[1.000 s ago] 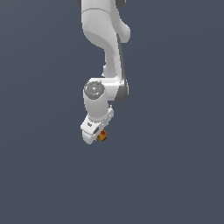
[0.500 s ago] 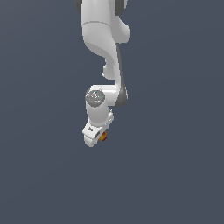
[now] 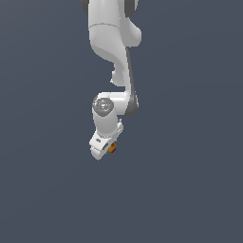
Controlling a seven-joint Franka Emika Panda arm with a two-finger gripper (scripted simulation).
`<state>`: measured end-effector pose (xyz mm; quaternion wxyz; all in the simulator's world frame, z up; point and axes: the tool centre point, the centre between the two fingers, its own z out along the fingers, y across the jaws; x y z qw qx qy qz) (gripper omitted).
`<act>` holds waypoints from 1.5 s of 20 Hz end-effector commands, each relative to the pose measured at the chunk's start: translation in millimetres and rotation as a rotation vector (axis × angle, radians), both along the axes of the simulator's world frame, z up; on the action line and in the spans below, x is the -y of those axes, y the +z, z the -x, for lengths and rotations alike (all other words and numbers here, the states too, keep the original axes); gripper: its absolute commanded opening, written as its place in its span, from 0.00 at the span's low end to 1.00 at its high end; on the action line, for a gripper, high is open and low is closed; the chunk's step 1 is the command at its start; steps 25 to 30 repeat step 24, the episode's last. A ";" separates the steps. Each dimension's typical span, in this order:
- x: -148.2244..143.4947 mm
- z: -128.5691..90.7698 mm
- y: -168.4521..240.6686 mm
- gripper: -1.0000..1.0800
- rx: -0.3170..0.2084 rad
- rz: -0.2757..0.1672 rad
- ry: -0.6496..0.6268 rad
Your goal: Pick up the object and move it to a goal position.
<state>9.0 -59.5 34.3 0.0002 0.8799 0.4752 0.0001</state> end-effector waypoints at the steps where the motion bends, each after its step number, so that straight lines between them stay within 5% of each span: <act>1: -0.1 0.0 0.0 0.00 0.000 0.000 0.000; 8: -22.5 -2.1 8.3 0.00 0.000 0.000 0.000; 20: -116.5 -14.3 43.1 0.00 0.000 0.000 0.000; 30: -124.3 -15.9 46.0 0.00 0.000 0.000 0.000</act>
